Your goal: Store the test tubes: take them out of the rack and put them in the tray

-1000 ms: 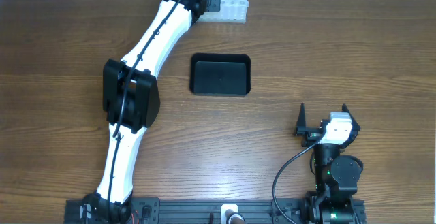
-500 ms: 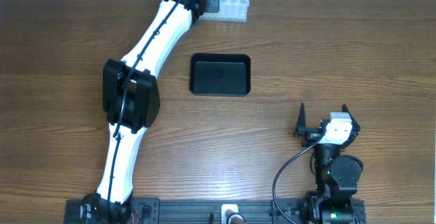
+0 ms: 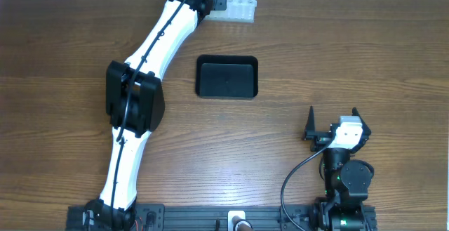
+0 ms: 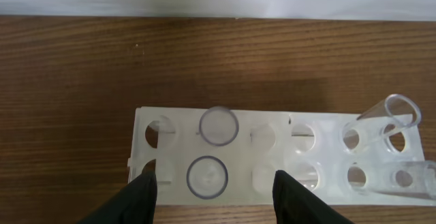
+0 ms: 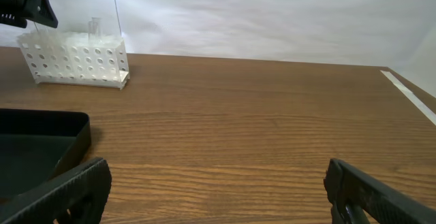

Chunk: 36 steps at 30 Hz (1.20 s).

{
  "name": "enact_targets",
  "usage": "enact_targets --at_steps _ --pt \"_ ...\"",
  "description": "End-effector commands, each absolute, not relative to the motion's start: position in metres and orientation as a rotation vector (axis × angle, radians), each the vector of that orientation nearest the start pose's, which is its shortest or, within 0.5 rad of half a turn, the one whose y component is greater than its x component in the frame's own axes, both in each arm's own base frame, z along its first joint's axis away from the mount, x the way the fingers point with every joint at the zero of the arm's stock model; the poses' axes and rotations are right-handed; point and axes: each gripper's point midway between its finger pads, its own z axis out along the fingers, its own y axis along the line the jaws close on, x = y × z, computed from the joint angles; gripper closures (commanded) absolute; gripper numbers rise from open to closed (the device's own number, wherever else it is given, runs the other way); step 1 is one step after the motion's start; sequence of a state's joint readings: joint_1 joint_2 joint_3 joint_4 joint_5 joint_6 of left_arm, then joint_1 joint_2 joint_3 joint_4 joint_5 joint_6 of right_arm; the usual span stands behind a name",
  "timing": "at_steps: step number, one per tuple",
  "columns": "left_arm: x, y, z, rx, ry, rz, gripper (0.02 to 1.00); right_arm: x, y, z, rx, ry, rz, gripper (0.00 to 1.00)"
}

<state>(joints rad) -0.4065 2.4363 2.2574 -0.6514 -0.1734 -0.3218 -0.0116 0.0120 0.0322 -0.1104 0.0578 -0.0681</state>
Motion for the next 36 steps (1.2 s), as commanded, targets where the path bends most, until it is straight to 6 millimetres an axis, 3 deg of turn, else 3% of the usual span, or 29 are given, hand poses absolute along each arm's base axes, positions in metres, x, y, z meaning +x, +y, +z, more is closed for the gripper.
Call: enact_targets --at_steps 1,4,13,29,36 --pt "0.606 -0.219 0.113 0.001 2.38 -0.121 0.496 0.244 -0.011 0.157 -0.014 1.662 -0.105 0.009" --pt "0.606 -0.219 0.107 0.003 2.39 -0.117 0.522 0.244 -0.011 0.157 -0.013 1.662 -0.104 0.009" --pt "0.609 -0.221 0.107 0.001 2.376 -0.123 0.761 0.244 -0.011 0.157 -0.014 1.662 -0.105 0.007" --pt "0.609 -0.221 0.11 0.001 2.372 -0.126 0.888 0.244 -0.011 0.157 -0.013 1.662 -0.104 0.009" --pt "0.605 -0.219 0.128 0.0 2.362 -0.13 0.932 0.244 -0.011 0.157 -0.014 1.662 -0.105 0.007"
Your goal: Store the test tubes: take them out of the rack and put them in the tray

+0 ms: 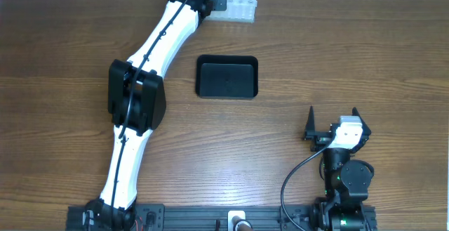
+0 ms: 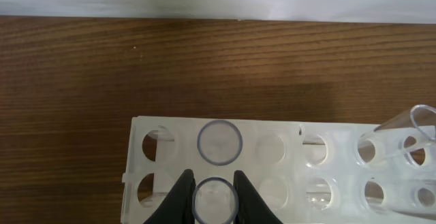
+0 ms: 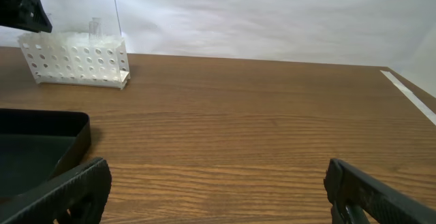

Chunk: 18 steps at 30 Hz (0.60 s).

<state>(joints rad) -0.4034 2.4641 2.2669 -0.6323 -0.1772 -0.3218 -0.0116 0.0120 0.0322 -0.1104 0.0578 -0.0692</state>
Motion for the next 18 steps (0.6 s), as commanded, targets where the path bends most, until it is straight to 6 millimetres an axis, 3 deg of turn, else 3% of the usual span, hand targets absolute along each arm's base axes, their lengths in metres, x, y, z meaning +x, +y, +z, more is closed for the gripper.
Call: enact_targets --at_steps 1,6,18 --pt "0.604 -0.219 0.133 -0.001 2.356 -0.133 0.932 0.244 -0.011 0.157 -0.013 1.662 -0.104 0.007" --pt "0.603 -0.219 0.154 -0.005 2.324 -0.148 0.978 0.244 -0.011 0.157 -0.014 1.662 -0.105 0.007" --pt "0.596 -0.216 0.217 -0.017 2.227 -0.189 0.98 0.244 -0.011 0.157 -0.014 1.662 -0.105 0.007"
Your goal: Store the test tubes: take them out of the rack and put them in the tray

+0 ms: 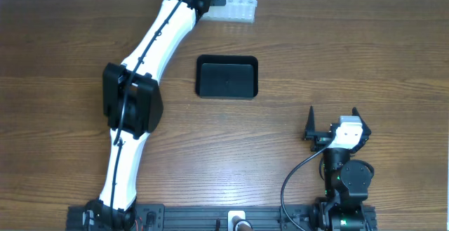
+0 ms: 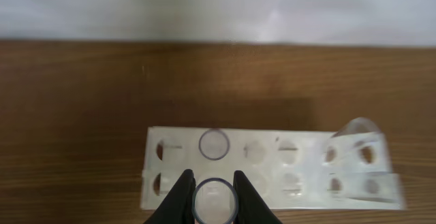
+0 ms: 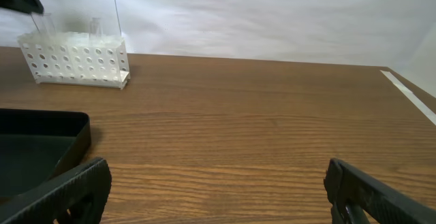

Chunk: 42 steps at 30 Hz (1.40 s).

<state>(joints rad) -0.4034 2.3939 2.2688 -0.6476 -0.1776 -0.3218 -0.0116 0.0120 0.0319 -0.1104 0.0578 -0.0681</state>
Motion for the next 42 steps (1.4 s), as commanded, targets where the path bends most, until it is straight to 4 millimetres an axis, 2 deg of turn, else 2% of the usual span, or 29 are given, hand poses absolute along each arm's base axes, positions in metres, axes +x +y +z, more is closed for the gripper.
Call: enact_targets --at_steps 1,8,12,14,18,22,25,31,32,35,42 --pt "0.595 -0.215 0.224 -0.019 2.216 -0.193 0.978 0.244 -0.011 0.157 -0.013 1.662 -0.104 0.007" --pt "0.575 -0.207 0.268 -0.022 2.189 -0.205 0.978 0.244 -0.011 0.157 -0.014 1.662 -0.105 0.007" --pt "0.549 -0.202 0.281 0.002 2.245 -0.221 0.98 0.244 -0.011 0.157 -0.014 1.662 -0.105 0.009" --pt "0.533 -0.203 0.279 0.027 2.301 -0.246 0.98 0.244 -0.011 0.157 -0.014 1.662 -0.105 0.009" --pt "0.498 -0.2 0.256 -0.005 2.481 -0.278 0.98 0.244 -0.011 0.157 -0.013 1.662 -0.104 0.009" --pt "0.461 -0.2 0.219 -0.009 2.702 -0.304 0.98 0.244 -0.011 0.157 -0.013 1.662 -0.104 0.007" --pt "0.445 -0.201 0.196 -0.001 2.821 -0.308 0.98 0.244 -0.011 0.157 -0.013 1.662 -0.104 0.007" --pt "0.43 -0.215 0.149 0.005 2.997 -0.38 0.98 0.244 -0.011 0.157 -0.013 1.662 -0.104 0.009" --pt "0.426 -0.215 0.136 -0.011 3.044 -0.373 0.978 0.244 -0.011 0.157 -0.014 1.662 -0.105 0.007" --pt "0.423 -0.213 0.115 -0.032 3.105 -0.342 0.98 0.244 -0.011 0.157 -0.013 1.662 -0.104 0.009" --pt "0.42 -0.218 0.085 -0.024 3.171 -0.307 0.978 0.244 -0.011 0.157 -0.014 1.662 -0.105 0.007"
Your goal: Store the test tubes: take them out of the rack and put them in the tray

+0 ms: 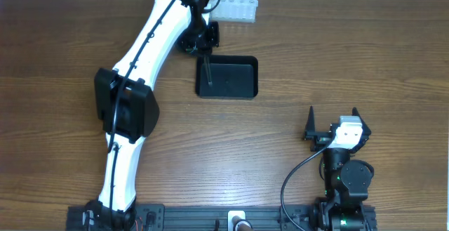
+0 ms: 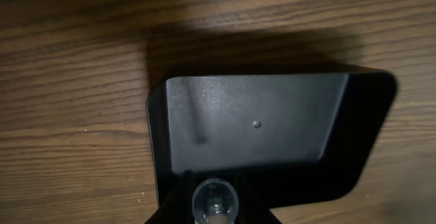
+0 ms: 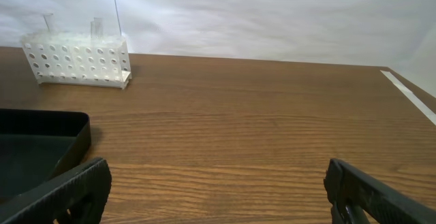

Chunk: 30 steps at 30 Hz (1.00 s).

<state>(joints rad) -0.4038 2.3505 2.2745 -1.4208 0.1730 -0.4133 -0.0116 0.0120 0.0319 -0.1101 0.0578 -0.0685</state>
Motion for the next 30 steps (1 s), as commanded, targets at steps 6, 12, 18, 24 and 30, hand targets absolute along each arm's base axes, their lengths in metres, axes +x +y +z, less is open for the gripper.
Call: enact_targets --at_steps 6,12,18,24,30 --pt "0.416 -0.221 0.064 -0.015 3.215 -0.281 0.98 0.244 -0.011 0.157 -0.013 1.662 -0.104 0.007" --pt "0.413 -0.223 0.051 -0.011 3.244 -0.263 0.98 0.244 -0.011 0.157 -0.013 1.662 -0.104 0.007" --pt "0.411 -0.222 0.038 -0.016 3.272 -0.245 0.98 0.244 -0.011 0.157 -0.013 1.662 -0.104 0.009" --pt "0.415 -0.223 0.029 -0.016 3.27 -0.245 0.982 0.244 -0.011 0.157 -0.014 1.662 -0.105 0.009" --pt "0.418 -0.225 0.021 -0.015 3.266 -0.248 0.972 0.244 -0.011 0.157 -0.013 1.662 -0.104 0.009"
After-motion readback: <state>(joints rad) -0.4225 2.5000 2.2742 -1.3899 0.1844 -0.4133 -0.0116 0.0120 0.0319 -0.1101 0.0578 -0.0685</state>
